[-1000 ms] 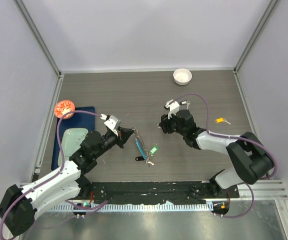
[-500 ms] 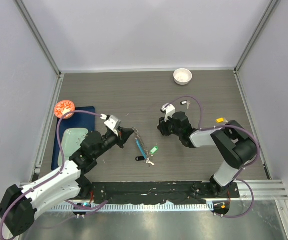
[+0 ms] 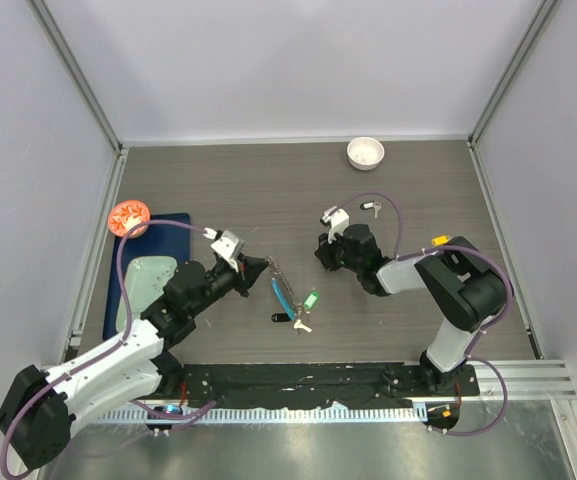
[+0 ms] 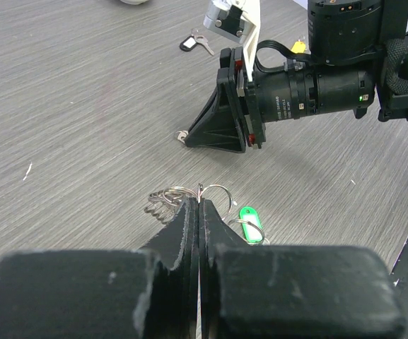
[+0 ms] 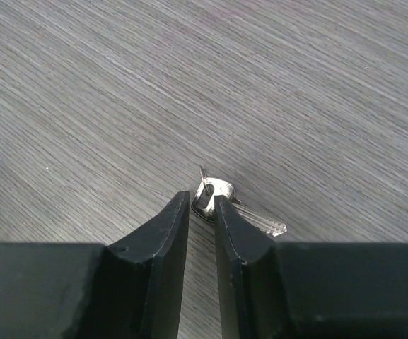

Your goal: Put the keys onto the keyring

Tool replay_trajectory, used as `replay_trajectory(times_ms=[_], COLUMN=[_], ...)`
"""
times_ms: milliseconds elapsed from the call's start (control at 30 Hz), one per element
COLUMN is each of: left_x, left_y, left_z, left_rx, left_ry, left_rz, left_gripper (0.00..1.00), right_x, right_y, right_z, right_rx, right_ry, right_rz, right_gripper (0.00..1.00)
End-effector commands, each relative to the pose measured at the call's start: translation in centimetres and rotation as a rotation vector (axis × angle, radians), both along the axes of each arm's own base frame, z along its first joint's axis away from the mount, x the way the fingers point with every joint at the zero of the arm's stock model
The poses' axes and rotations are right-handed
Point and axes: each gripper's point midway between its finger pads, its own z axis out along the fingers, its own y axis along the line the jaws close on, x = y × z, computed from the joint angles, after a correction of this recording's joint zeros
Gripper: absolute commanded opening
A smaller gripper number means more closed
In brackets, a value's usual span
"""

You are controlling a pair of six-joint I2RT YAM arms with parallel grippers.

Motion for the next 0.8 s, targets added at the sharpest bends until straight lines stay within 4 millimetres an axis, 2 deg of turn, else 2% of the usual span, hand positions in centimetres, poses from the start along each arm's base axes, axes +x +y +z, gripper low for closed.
replay_trajectory(times_ms=[0,300,767], left_x=[0.29,0.27,0.23], left_y=[-0.49,-0.57,-0.64], left_z=[2.34,2.45,2.48], left_rx=[-0.039,-0.04,-0.041], left_ry=[-0.065,-0.066,-0.067], left_rz=[-0.012,-0.016,-0.019], left_gripper=[0.0,0.0,0.0], right_x=[1.85,2.23,2.49], right_y=[0.83,0.34,0.79], right_z=[2.48,2.66,2.4], right_rx=[0.038,0.008,-0.002], right_ry=[-0.096,-0.116,-0.111], right_rz=[-0.002,-0.018,0.004], right_gripper=[0.27,0.27,0.26])
